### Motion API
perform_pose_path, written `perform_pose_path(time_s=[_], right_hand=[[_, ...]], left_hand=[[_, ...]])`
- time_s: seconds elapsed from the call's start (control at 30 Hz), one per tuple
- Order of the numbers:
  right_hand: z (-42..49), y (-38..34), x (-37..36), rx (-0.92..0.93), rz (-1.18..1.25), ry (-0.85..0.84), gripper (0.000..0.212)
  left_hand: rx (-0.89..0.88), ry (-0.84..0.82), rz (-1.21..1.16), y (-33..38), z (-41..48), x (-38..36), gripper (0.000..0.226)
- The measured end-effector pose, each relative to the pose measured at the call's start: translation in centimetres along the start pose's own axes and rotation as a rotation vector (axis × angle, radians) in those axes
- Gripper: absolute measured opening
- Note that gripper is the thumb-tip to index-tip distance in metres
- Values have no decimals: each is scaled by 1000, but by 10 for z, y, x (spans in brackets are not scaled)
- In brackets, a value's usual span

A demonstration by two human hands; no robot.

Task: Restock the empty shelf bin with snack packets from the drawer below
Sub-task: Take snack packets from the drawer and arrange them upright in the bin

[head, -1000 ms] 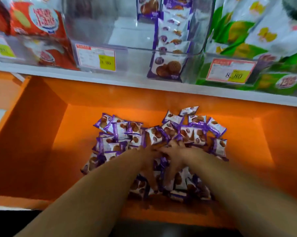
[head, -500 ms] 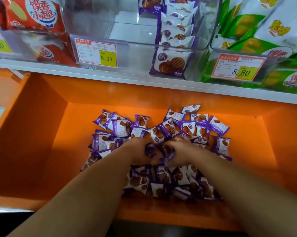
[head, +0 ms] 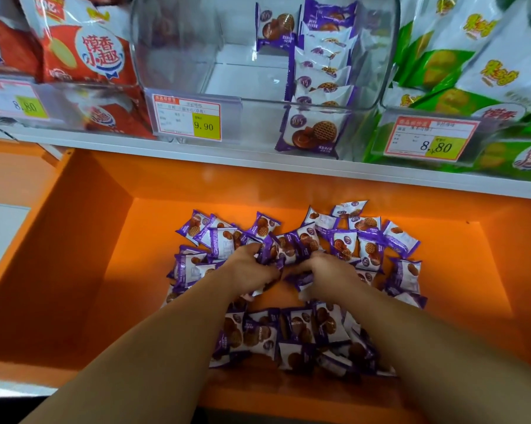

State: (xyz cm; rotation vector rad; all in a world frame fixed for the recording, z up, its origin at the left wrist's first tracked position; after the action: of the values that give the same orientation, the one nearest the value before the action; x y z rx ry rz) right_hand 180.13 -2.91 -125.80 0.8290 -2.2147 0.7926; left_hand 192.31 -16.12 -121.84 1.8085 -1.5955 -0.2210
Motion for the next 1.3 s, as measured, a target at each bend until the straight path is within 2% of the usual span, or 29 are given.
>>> perform_pose_path(time_s=[0.07, 0.17, 0.23, 0.27, 0.3, 0.4, 0.43, 0.5, 0.57, 0.73, 0.8, 0.87, 1.0, 1.07, 1.17, 1.23, 1.3], right_hand=[[-5, 4, 10, -63, 88, 5, 65], [-23, 5, 34, -114, 342, 46, 74], [-44, -5, 60, -103, 430, 76, 78], [-55, -11, 74, -101, 436, 83, 77], [-65, -16, 86, -95, 419, 80, 77], [-102, -37, 117, -69, 465, 42, 91], [-116, -45, 126, -69, 496, 5, 90], [-146, -64, 147, -41, 514, -27, 72], [-180, -81, 174, -21, 587, 16, 60], [-248, -112, 243, 43, 916, 224, 68], [-258, -123, 273, 102, 1069, 295, 69], [-257, -134, 304, 166, 1177, 372, 53], [-221, -149, 346, 261, 1374, 498, 23], [-193, -153, 352, 237, 1372, 535, 15], [-149, -155, 360, 179, 1234, 619, 8], [-129, -156, 374, 185, 1124, 726, 19], [-113, -158, 388, 215, 958, 750, 31]], left_hand=[[29, 0, 6, 4, -7, 2, 31], [45, -9, 66, 17, -19, 9, 70], [27, -16, 95, 28, -32, 16, 81], [4, -16, 113, 34, -37, 21, 76], [-38, -6, 145, 42, -45, 27, 60], [-174, 19, 251, 70, -82, 43, 27], [-213, 14, 269, 78, -100, 48, 24], [-276, 24, 281, 95, -134, 60, 20], [-339, 44, 269, 108, -170, 75, 14], [-515, 131, 2, 146, -253, 124, 18], [-567, 224, -78, 168, -275, 145, 20], [-626, 377, -47, 194, -279, 163, 18], [-671, 720, 233, 241, -242, 182, 31], [-651, 750, 449, 258, -211, 177, 38], [-558, 739, 721, 272, -168, 169, 34], [-475, 689, 803, 272, -146, 168, 30], [-396, 638, 831, 264, -129, 169, 33]])
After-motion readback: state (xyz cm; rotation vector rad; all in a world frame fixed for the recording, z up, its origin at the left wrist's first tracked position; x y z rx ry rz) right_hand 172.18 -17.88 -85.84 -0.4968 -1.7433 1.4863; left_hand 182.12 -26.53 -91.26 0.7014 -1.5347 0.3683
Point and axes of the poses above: each hand's wrist, its own z-axis towards the middle knuckle, its own x-axis out of the back of the hand, y = z × x, the point moved 5 cm from there along z, towards the middle knuckle, and after that the axes turned 3 degrees about x, right-handed, at the moved point
